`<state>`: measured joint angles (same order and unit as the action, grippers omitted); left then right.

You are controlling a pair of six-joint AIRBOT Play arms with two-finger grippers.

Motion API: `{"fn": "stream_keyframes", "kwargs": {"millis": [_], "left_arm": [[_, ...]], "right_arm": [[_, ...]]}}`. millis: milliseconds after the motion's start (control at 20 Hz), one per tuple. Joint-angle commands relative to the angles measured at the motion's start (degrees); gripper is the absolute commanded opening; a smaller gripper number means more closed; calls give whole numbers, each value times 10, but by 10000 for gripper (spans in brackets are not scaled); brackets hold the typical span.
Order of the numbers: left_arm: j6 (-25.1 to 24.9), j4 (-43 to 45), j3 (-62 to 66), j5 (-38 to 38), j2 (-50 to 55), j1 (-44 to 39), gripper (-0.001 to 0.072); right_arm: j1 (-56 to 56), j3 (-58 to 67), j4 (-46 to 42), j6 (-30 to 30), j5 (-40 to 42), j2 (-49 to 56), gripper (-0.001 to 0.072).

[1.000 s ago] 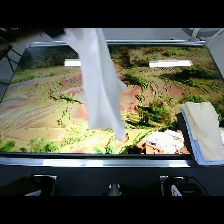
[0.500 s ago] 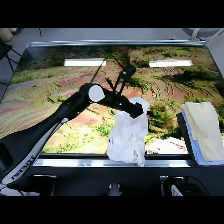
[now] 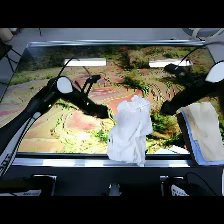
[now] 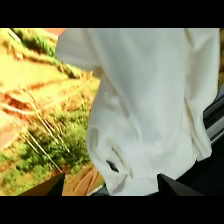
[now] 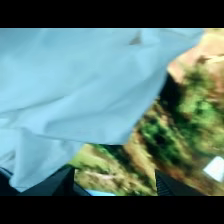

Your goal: Fold the shirts.

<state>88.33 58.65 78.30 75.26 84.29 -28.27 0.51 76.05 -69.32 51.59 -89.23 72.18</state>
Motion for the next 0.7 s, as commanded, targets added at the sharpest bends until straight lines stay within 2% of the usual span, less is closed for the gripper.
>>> {"fn": "stream_keyframes", "kwargs": {"millis": [0, 100, 200, 400, 650], "left_arm": [[2, -64, -173, -46, -63, -8, 707], [2, -111, -243, -94, -61, -48, 707], [2, -129, -273, -124, -46, -95, 707], [2, -139, -274, -139, -11, -165, 707], [9, -139, -274, -173, 11, -189, 705]], "right_arm": [[0, -134, 131, -45, 12, 27, 558], [0, -202, 132, -61, 26, 27, 652], [0, -256, 131, -82, 38, 27, 675], [0, -299, 131, -97, 65, 27, 680], [0, -299, 98, -92, 80, 27, 679]]}}
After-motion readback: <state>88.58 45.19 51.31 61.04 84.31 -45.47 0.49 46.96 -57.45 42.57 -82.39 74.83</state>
